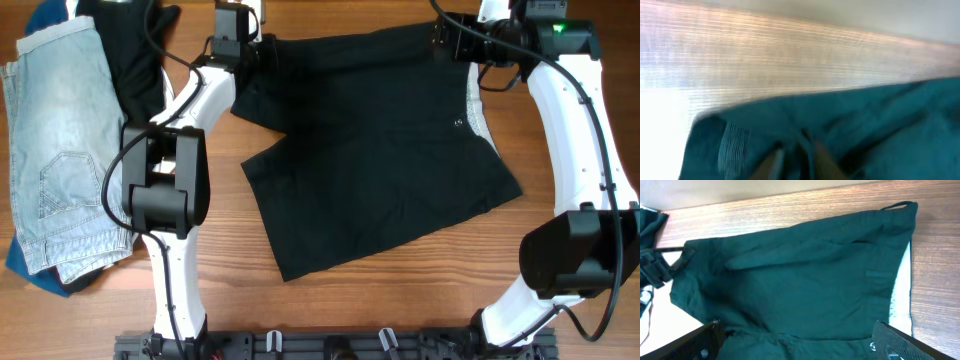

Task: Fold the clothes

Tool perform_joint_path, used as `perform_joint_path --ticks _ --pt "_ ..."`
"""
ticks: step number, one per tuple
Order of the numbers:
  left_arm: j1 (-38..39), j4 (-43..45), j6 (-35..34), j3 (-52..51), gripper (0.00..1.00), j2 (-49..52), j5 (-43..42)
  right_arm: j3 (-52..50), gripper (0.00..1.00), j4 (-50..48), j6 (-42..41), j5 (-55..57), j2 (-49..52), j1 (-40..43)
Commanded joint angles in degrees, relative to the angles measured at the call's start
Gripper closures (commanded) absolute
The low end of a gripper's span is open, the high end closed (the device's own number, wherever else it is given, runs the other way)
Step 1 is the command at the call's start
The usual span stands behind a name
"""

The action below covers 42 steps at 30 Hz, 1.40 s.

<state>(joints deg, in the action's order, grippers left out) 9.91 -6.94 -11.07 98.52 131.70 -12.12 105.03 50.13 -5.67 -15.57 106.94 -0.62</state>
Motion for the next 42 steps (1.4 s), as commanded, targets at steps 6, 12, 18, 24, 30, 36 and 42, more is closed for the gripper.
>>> perform_joint_path --ticks 6,12,18,24,30,36,42 --pt "-1.6 8.1 -5.2 0.0 0.35 0.2 13.2 -0.5 0.00 -0.2 1.2 2.1 1.5 -0.2" --pt "-5.0 -26.0 -6.3 0.0 0.04 -8.2 7.6 -0.5 0.00 -0.2 1.2 2.1 1.5 -0.2" --pt "-5.0 -34.6 -5.7 0.0 0.18 -7.5 7.6 -0.5 0.00 0.0 1.0 1.8 1.5 -0.2" --pt "-3.5 -34.0 -5.6 0.0 0.71 -4.2 7.7 -0.5 0.00 0.1 1.0 1.6 1.5 -0.2" --pt "-2.6 -33.2 -3.9 0.0 0.96 0.5 7.9 -0.5 0.01 0.2 1.0 1.4 1.5 -0.2" --pt "-3.2 -42.4 -4.2 0.0 0.96 1.9 9.4 -0.5 0.01 0.5 1.0 1.4 1.5 -0.2" --pt "-4.7 -54.9 -4.1 0.0 0.96 1.8 9.5 -0.5 0.01 0.9 1.0 1.4 1.5 -0.2"
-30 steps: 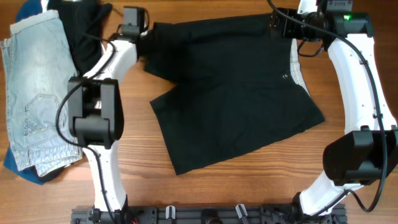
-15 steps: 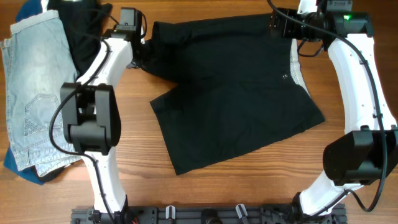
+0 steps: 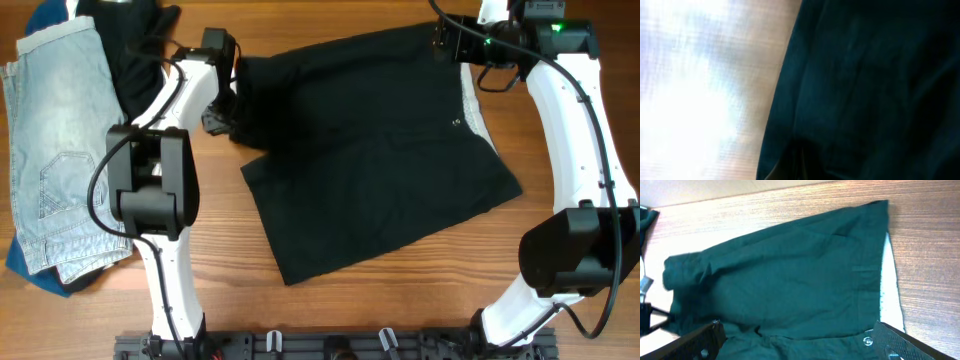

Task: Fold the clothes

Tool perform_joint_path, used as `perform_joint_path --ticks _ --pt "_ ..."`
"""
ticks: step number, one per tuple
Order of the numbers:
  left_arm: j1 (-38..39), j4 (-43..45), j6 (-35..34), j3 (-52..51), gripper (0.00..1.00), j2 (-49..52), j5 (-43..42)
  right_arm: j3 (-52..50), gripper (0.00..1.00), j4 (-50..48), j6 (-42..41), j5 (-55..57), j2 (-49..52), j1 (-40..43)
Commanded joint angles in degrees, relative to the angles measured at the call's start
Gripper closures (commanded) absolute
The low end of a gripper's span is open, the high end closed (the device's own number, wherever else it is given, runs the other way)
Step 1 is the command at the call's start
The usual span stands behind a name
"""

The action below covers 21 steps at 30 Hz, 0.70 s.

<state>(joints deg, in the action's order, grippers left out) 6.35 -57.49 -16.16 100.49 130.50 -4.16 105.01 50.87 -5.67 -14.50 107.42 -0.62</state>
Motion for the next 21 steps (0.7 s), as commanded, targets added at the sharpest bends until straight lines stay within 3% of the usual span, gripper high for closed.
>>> perform_joint_path --ticks 1,4,8,10,15,21 --pt "-1.2 -4.8 1.0 -1.8 0.96 2.6 1.5 -0.5 0.00 0.2 1.0 0.3 1.0 -0.2" --pt "-1.2 -5.3 2.1 1.5 0.94 -0.6 1.4 -0.5 0.00 0.2 0.9 0.0 1.0 -0.2" --pt "1.0 -3.3 7.5 5.3 0.75 -4.7 0.6 -0.5 0.00 0.1 1.1 -0.5 1.0 -0.2" --pt "2.7 -0.2 10.4 5.2 0.72 -4.3 0.6 -0.5 0.01 0.0 1.0 -0.5 1.0 -0.2" --pt "5.2 7.7 14.3 5.2 0.73 -0.4 0.6 -0.5 0.00 0.1 1.0 -0.5 1.0 -0.2" --pt "4.6 19.3 14.2 5.2 0.93 3.2 2.8 -0.5 0.01 0.2 1.0 -0.5 1.0 -0.2"
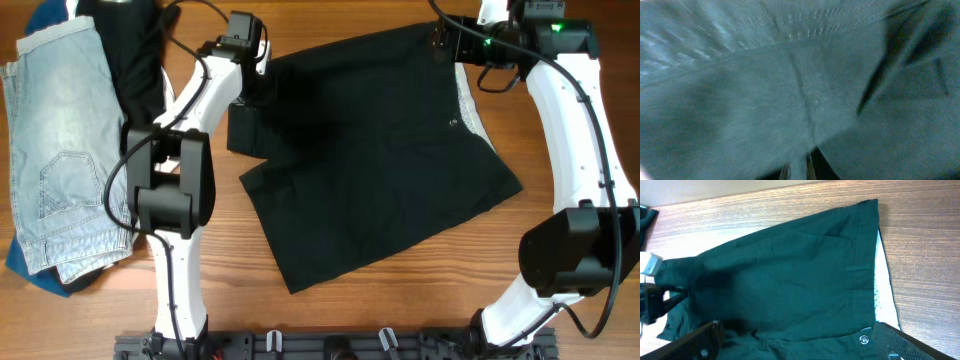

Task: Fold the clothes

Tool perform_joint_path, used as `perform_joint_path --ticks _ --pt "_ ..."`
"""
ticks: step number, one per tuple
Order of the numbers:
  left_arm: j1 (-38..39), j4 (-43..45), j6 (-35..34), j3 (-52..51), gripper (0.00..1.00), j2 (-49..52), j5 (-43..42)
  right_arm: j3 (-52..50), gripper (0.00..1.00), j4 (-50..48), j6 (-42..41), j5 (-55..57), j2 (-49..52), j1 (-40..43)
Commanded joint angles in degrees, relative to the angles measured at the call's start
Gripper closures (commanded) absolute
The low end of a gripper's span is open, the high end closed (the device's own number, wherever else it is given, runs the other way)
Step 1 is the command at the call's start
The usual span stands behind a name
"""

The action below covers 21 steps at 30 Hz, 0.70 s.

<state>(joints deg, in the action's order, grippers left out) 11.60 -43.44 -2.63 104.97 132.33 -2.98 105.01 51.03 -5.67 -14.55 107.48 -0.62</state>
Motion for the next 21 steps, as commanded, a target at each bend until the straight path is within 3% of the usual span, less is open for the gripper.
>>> perform_joint_path --ticks 1,6,10,15,18,21 --pt "-0.7 8.1 0.6 0.7 0.94 1.3 1.6 -0.5 0.00 0.0 1.0 -0.5 1.0 -0.2" --pt "-2.7 22.0 -3.4 0.7 0.89 2.8 3.5 -0.5 0.00 -0.1 1.0 -0.5 2.0 -0.2" --pt "-4.6 21.8 -7.5 0.8 0.83 4.4 1.4 -0.8 0.00 0.2 1.4 2.1 4.5 -0.2" --pt "-7.8 7.5 -10.5 6.8 0.82 0.0 -6.5 -0.9 0.02 1.6 3.4 6.2 8.2 -0.1" --pt "-9.6 -6.0 -10.5 14.5 0.77 -2.9 -12.7 -0.9 0.15 2.1 5.5 8.8 11.9 0.6" --pt "-9.9 -14.8 -9.8 17.2 0.71 -6.2 -12.8 -0.9 0.23 1.8 6.1 8.8 15.0 2.0"
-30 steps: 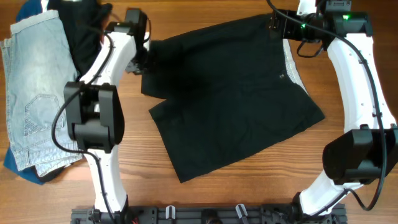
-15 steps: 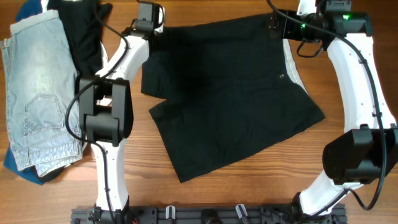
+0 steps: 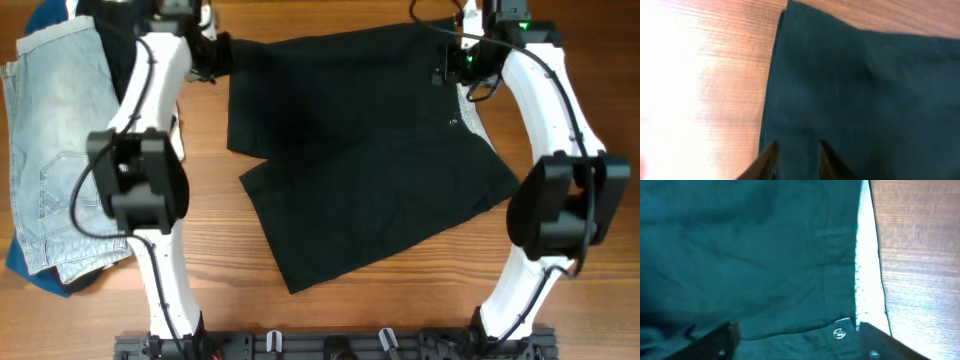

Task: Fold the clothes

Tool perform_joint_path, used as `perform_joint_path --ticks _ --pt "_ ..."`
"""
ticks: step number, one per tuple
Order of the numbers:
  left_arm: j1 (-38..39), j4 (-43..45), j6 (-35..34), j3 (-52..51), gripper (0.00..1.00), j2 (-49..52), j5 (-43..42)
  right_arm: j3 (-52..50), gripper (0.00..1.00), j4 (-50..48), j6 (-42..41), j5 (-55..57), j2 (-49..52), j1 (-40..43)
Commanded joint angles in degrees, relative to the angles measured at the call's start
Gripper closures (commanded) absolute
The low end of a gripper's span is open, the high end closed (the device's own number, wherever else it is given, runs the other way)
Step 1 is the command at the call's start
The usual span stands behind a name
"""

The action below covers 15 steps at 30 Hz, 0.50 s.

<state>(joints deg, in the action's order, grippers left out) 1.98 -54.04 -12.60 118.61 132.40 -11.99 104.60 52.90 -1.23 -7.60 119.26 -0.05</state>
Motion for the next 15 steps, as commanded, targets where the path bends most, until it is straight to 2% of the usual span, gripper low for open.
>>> perform_joint_path --ticks 1,5,6,7,11,15 --pt "-0.2 -6.0 0.2 3.5 0.69 -7.3 -3.8 -0.5 0.24 -0.4 2.8 1.6 4.6 2.1" --pt "-0.2 -7.6 0.2 3.5 0.59 -7.3 -3.2 -0.5 0.27 -1.6 4.3 1.6 9.0 2.8" --pt "-0.2 -7.5 0.2 3.5 0.58 -7.2 -3.2 -0.5 0.30 -1.8 4.4 1.6 9.9 2.8" --pt "-0.2 -7.5 0.2 3.5 0.57 -7.1 -3.2 -0.5 0.34 -2.1 5.9 -0.4 11.0 2.8" --pt "-0.2 -7.5 0.1 3.5 0.56 -7.1 -2.5 -0.6 0.36 -4.2 7.3 -1.4 13.4 2.8" --pt "-0.2 -7.8 0.2 3.5 0.55 -7.0 0.1 -1.1 0.33 -7.2 7.3 -0.7 13.7 2.8"
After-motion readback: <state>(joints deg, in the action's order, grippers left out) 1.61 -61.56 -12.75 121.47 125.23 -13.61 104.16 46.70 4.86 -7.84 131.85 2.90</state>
